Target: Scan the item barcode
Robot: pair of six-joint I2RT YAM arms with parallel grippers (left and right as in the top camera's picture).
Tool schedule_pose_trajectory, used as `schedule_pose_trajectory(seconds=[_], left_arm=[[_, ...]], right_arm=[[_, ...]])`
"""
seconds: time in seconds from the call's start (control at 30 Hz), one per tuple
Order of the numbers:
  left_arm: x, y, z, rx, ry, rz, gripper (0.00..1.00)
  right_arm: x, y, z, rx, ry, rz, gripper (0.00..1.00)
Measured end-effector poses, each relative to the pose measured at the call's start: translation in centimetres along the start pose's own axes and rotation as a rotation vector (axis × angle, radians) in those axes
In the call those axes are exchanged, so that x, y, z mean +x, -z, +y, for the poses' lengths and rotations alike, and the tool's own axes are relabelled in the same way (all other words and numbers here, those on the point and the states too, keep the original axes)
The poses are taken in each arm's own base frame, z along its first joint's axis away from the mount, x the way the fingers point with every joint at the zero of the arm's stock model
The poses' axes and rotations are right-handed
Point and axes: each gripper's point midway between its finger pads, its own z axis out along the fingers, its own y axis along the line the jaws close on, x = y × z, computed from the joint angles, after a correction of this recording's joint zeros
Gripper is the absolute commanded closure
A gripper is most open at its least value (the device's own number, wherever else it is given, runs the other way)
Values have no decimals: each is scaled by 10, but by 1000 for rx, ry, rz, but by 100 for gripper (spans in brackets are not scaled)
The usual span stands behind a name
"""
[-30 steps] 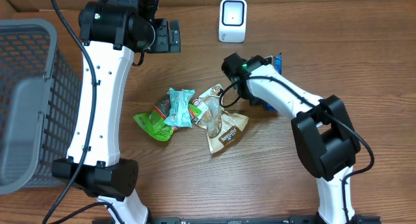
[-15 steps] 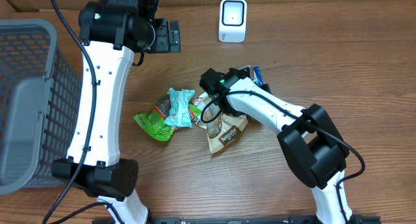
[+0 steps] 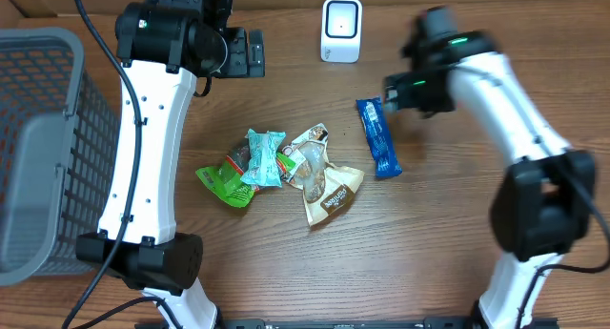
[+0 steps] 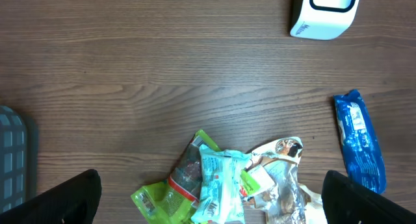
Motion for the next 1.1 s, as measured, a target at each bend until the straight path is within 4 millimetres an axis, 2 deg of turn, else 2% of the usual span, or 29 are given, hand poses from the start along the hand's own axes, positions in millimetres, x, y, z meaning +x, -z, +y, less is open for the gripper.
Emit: schedule_pose_trajectory(seconds=[0.1, 0.17, 0.37, 0.47, 0.63, 1.0, 1.1], left_arm=[[0, 0, 0, 0, 0, 0, 0], [0, 0, 0, 0, 0, 0, 0], [0, 0, 0, 0, 0, 0, 0], [0, 0, 0, 0, 0, 0, 0], [0, 0, 0, 0, 0, 0, 0], [0, 0, 0, 0, 0, 0, 0], [0, 0, 0, 0, 0, 0, 0]], right_arm=[[-2, 7, -20, -202, 12, -14, 19], [1, 4, -24, -318, 33, -17, 21], [15, -36, -2, -534, 107, 41, 24], [21, -57, 11, -582, 142, 71, 30], [28, -75, 25, -621, 168, 103, 31], [23, -84, 19, -630, 193, 54, 32], [30, -91, 20, -649, 185, 56, 37]])
